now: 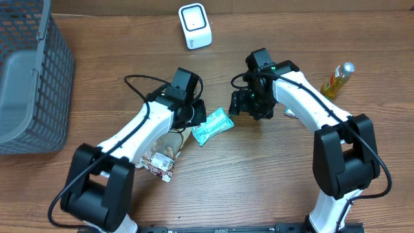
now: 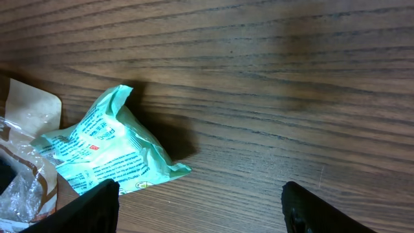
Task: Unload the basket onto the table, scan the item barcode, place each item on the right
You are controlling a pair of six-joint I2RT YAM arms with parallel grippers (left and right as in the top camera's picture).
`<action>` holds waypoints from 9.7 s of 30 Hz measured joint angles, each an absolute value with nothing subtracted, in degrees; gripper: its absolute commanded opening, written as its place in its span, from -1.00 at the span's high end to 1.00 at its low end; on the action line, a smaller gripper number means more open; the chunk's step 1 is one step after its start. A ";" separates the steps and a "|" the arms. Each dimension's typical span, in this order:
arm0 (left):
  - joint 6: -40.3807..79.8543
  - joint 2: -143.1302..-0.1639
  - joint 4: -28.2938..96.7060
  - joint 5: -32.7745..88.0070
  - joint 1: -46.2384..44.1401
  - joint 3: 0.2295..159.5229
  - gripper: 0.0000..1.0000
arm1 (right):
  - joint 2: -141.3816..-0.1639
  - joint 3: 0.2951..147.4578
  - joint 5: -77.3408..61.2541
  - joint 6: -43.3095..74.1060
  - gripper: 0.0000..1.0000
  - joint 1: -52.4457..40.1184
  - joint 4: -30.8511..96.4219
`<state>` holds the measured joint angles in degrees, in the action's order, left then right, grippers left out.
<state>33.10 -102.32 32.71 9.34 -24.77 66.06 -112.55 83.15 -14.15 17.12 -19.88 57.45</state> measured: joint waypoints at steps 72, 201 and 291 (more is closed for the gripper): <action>28.73 -116.81 46.92 19.00 -26.26 78.08 0.92 | -112.55 83.15 -13.23 16.86 -0.57 -19.88 56.42; 33.82 -113.27 47.92 2.28 -29.08 80.40 0.91 | -112.55 82.04 -13.13 16.91 -0.65 -19.88 55.70; 35.44 -111.98 37.67 8.47 -26.63 71.55 0.63 | -112.22 66.83 -31.33 15.22 0.65 -19.77 34.17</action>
<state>35.44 -111.98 37.67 8.47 -26.63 71.55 -112.22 66.83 -31.33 15.22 -19.77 34.17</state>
